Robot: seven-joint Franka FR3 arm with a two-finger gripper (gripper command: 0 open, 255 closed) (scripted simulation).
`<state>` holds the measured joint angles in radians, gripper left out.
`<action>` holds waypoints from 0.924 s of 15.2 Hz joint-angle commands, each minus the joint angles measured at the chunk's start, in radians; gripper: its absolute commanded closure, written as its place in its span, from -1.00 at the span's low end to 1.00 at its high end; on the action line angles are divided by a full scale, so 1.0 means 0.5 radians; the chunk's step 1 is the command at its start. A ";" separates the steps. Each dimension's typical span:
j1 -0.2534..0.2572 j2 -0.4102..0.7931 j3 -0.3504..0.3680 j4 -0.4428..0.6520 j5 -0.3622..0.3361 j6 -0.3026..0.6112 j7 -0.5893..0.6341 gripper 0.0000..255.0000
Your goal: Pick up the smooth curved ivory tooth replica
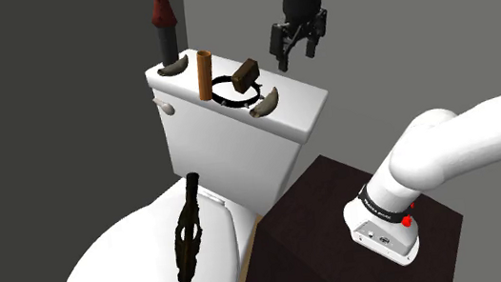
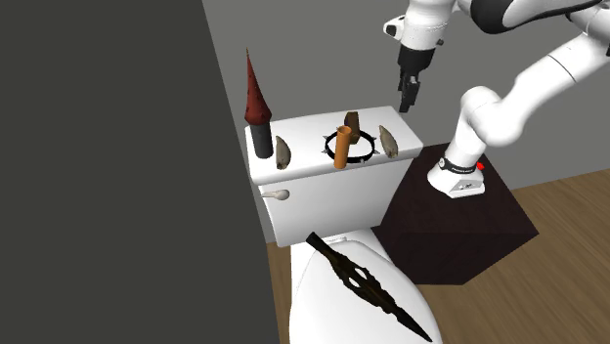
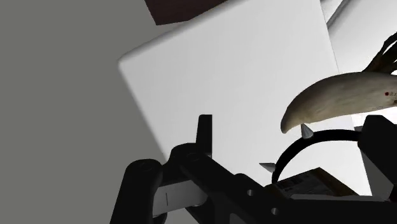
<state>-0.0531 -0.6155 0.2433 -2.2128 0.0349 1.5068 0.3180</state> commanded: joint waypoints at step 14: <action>-0.218 1.124 0.556 0.857 -0.067 0.243 1.690 -1.00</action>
<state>-0.1603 -0.1036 0.5080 -1.8278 0.0190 1.6270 1.0968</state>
